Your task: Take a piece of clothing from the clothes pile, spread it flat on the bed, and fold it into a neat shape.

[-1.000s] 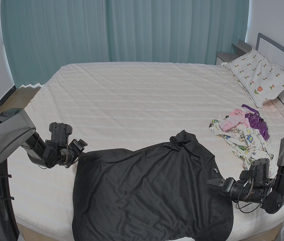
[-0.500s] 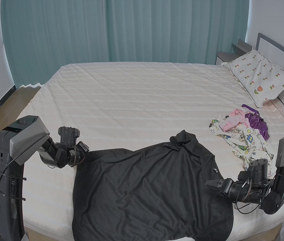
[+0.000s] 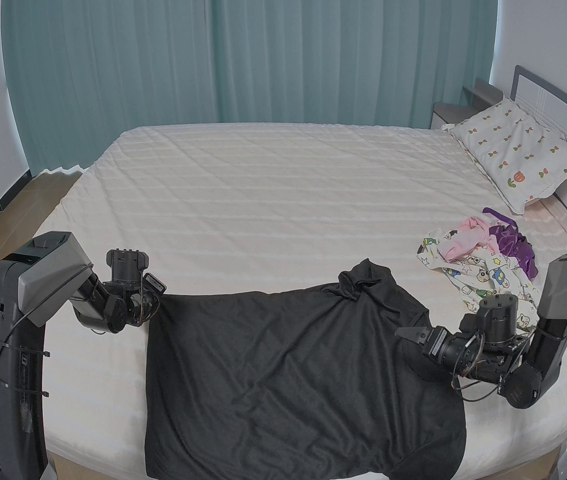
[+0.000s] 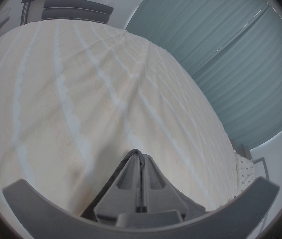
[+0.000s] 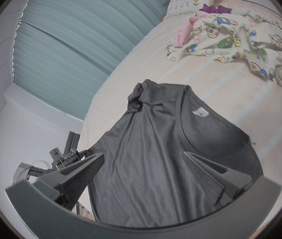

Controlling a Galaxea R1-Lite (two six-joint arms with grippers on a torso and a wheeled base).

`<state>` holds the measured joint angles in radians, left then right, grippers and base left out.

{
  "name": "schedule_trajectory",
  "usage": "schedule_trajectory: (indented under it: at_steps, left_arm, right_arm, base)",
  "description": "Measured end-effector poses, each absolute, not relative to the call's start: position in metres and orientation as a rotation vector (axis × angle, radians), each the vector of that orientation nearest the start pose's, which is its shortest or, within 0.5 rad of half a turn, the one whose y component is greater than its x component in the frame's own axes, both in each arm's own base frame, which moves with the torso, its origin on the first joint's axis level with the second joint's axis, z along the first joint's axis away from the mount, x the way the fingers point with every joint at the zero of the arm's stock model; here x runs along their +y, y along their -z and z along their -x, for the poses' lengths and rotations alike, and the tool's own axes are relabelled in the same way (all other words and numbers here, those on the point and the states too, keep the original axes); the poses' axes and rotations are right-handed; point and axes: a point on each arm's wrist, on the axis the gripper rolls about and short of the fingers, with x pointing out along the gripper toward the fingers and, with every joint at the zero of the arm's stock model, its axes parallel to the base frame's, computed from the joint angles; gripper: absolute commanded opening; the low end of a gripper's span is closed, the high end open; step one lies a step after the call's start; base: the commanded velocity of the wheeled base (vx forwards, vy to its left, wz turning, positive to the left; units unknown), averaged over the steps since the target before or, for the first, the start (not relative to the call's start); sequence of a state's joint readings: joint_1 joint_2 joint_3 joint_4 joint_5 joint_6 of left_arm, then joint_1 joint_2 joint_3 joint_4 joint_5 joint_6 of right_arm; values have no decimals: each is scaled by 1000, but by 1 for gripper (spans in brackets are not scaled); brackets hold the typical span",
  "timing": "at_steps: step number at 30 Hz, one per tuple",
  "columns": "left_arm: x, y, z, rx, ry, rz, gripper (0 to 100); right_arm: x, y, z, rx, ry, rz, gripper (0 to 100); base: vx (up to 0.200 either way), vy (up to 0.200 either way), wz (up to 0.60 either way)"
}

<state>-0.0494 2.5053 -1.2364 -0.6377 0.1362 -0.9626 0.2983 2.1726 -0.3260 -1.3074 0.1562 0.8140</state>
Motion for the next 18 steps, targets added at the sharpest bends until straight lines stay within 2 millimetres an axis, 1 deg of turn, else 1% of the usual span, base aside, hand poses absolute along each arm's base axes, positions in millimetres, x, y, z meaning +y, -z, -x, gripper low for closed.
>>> schedule_trajectory:
  at_steps: [5,11,14,18]
  left_arm:
    - [-14,25,-449,498,-386,884,0]
    - [-10,25,-450,479,-394,892,0]
    - [-9,26,-450,474,-397,894,0]
    - [-7,27,-449,473,-402,896,0]
  right_arm:
    - [97,-12,-302,656,-177,-738,100]
    - [115,-27,-351,581,-162,-736,100]
    - [125,-27,-373,549,-136,-728,100]
    - [137,-19,-395,545,-117,-719,100]
  base:
    - [0,0,0]
    - [0,0,0]
    - [0,0,0]
    - [0,0,0]
